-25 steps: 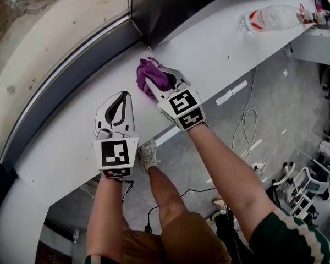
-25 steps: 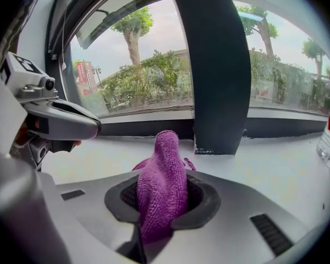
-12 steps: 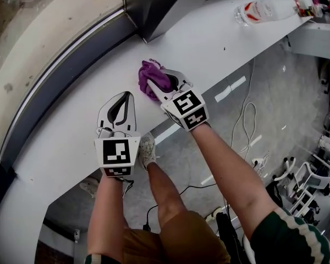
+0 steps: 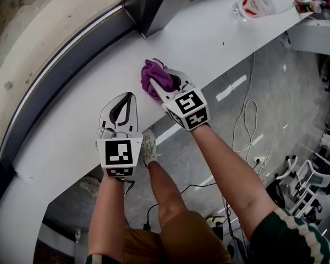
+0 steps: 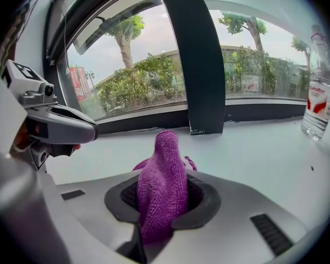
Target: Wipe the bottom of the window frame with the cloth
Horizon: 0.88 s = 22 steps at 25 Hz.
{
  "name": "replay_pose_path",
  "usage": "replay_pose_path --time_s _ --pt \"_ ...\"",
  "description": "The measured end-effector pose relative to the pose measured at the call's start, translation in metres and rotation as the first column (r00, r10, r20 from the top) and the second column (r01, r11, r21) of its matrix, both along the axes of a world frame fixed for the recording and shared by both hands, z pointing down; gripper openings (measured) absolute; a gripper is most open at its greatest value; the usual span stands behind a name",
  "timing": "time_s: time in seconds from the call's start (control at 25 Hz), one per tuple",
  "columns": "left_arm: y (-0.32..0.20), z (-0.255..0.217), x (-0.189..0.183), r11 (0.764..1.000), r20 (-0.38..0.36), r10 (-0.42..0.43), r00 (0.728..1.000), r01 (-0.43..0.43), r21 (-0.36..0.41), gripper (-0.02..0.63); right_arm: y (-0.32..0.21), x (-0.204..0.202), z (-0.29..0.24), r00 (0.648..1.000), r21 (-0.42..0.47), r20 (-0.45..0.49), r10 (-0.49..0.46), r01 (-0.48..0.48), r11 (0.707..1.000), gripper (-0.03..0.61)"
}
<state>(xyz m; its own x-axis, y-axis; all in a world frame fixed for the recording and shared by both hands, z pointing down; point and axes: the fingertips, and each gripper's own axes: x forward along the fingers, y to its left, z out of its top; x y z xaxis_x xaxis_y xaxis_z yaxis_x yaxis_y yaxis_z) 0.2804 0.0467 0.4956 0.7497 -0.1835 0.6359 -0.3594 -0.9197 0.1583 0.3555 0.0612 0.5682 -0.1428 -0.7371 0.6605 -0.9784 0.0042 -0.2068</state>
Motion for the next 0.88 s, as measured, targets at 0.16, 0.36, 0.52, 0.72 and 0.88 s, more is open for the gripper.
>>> replay_pose_path --time_s 0.16,0.36,0.52,0.72,0.88 --pt "0.005 0.0 -0.003 1.0 0.0 0.003 1.0 -0.003 0.001 0.008 0.007 -0.002 -0.001 1.0 -0.002 -0.002 -0.003 0.003 1.0 0.097" --pt "0.016 0.005 -0.005 1.0 0.0 0.015 1.0 -0.015 -0.005 0.008 0.018 -0.005 0.0 1.0 0.001 -0.016 -0.003 0.003 1.0 0.097" --pt "0.025 0.008 -0.005 1.0 0.0 0.025 1.0 -0.025 -0.01 0.008 0.024 -0.008 -0.001 0.999 0.008 -0.037 -0.017 0.018 1.0 0.097" --pt "0.034 0.012 -0.005 0.999 0.0 0.031 1.0 -0.031 -0.016 0.008 0.031 -0.012 0.0 0.999 0.006 -0.034 -0.021 0.021 1.0 0.097" --pt "0.039 0.011 -0.003 0.999 -0.007 0.04 0.999 -0.04 -0.014 0.008 0.039 -0.014 -0.001 0.999 0.005 -0.029 -0.02 0.021 1.0 0.097"
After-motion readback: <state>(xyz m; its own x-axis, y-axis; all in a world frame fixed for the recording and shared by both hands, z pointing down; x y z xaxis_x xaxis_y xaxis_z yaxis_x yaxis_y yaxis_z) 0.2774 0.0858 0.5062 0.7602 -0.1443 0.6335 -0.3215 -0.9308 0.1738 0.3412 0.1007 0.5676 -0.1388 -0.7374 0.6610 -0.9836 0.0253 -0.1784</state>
